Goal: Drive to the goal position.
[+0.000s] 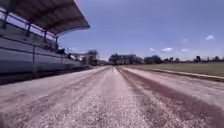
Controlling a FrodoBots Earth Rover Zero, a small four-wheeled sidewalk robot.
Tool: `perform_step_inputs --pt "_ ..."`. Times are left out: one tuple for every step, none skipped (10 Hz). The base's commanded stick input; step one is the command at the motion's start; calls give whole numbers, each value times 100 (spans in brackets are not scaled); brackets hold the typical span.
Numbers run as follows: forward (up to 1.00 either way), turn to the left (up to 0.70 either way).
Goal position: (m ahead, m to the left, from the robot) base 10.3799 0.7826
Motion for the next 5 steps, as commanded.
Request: perform_step_inputs --pt "100 0" --pt "100 0" --pt "100 0" --pt "100 0" --pt "100 0"
